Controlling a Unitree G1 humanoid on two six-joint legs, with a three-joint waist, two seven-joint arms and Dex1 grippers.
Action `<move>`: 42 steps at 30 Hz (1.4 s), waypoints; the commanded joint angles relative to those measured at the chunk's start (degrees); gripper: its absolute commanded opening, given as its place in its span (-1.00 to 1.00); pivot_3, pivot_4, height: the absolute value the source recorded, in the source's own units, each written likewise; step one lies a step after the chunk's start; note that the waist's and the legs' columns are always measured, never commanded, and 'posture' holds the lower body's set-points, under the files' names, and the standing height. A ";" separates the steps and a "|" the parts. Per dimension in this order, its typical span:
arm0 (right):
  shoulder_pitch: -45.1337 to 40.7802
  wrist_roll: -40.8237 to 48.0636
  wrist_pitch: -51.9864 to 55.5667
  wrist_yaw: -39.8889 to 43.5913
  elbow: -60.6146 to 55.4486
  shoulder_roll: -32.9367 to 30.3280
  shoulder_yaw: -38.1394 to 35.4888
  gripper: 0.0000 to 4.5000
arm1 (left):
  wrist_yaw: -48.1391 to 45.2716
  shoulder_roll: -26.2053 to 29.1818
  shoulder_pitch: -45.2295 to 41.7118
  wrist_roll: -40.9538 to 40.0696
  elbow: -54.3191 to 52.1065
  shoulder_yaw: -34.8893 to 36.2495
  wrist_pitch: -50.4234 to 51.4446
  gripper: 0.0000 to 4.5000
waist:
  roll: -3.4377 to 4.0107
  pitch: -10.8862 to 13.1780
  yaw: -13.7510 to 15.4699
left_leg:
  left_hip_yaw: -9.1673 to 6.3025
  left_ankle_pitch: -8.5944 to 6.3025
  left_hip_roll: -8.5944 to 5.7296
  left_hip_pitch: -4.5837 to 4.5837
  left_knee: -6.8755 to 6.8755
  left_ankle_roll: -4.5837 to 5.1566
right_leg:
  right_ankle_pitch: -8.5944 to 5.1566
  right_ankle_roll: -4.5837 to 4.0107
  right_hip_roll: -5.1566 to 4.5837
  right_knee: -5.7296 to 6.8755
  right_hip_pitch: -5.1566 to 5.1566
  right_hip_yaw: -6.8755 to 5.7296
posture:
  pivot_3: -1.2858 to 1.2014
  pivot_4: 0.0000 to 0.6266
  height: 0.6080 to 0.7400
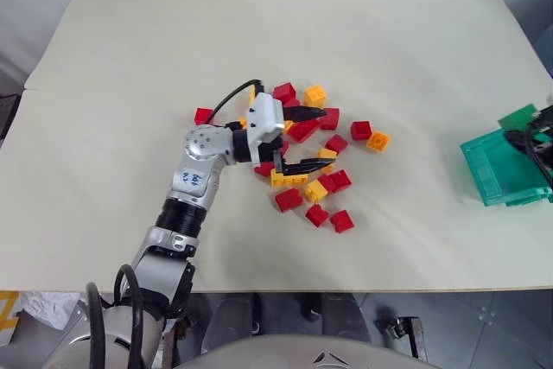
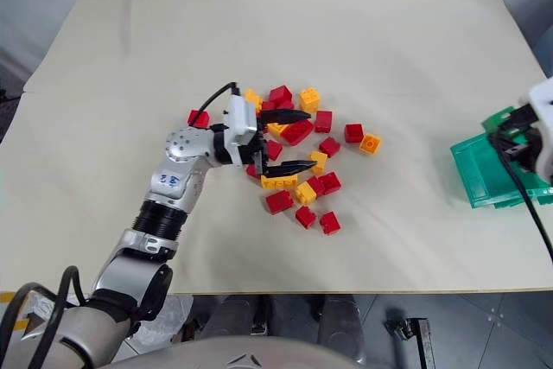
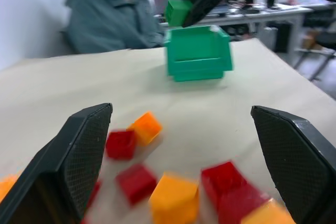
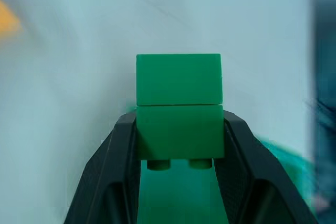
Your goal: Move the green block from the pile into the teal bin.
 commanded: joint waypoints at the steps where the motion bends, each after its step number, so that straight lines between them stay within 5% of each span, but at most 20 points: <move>1: -0.31 -2.48 -1.36 -2.93 3.76 -2.07 -2.11 -0.34 | 0.06 -1.34 -2.70 1.96 0.16 -2.10 -0.20 1.00 | 0.00 0.00 0.04 | 0.02 0.03 0.00 0.02 0.00 0.01 | 0.05 0.01 0.00 -0.01 0.00 0.03 | 0.03 -0.52 1.00; 8: -0.09 -1.92 -2.46 -3.73 5.64 -0.87 -0.26 -0.34 | 0.49 -2.83 -4.04 1.43 0.33 -2.04 0.15 1.00 | 0.03 0.01 0.16 | -0.32 0.08 0.00 0.14 0.01 0.00 | 0.13 -0.01 -0.04 0.02 0.01 0.15 | 0.03 -0.52 1.00; 17: -0.53 -0.70 -1.55 -3.53 6.56 -1.39 0.38 0.99 | 1.96 -2.83 -5.17 1.69 1.49 -1.52 1.50 1.00 | 0.05 0.00 0.46 | -0.53 0.10 -0.07 -0.12 0.22 0.06 | 0.17 0.05 -0.08 -0.04 0.00 0.04 | 0.03 -0.52 1.00; 23: -1.27 2.15 -3.52 -0.59 4.49 -1.48 0.04 0.99 | 0.26 -1.02 -5.02 -0.49 0.06 0.29 3.71 1.00 | 0.05 0.00 0.36 | -0.63 0.09 -0.08 -0.23 0.43 0.06 | 0.21 0.09 -0.07 -0.01 0.02 0.01 | 0.03 -0.52 1.00; 32: 3.20 18.52 -20.40 21.05 1.57 5.24 -3.11 0.99 | -2.63 13.21 -0.08 -7.73 -5.06 10.80 12.79 1.00 | 0.11 0.05 0.02 | -0.73 0.07 0.07 -0.18 0.71 0.01 | 0.25 0.06 0.10 0.14 0.09 0.02 | 0.03 -0.52 1.00; 36: 3.29 20.98 -33.50 32.71 9.63 8.33 0.57 0.99 | -5.61 24.67 9.45 -10.17 -9.20 17.08 17.90 1.00 | 0.11 0.06 -0.04 | -0.72 0.02 -0.06 -0.20 0.83 0.16 | 0.34 0.17 -0.02 0.07 0.18 0.07 | 0.03 -0.52 1.00; 42: -0.06 17.82 -45.42 42.04 24.06 7.08 7.39 0.99 | -6.41 30.78 21.17 -12.66 -12.83 22.39 19.77 1.00 | 0.14 0.08 0.17 | -0.72 -0.03 -0.08 -0.20 0.85 0.20 | 0.34 0.17 -0.08 0.05 0.19 0.05 | 0.03 -0.52 1.00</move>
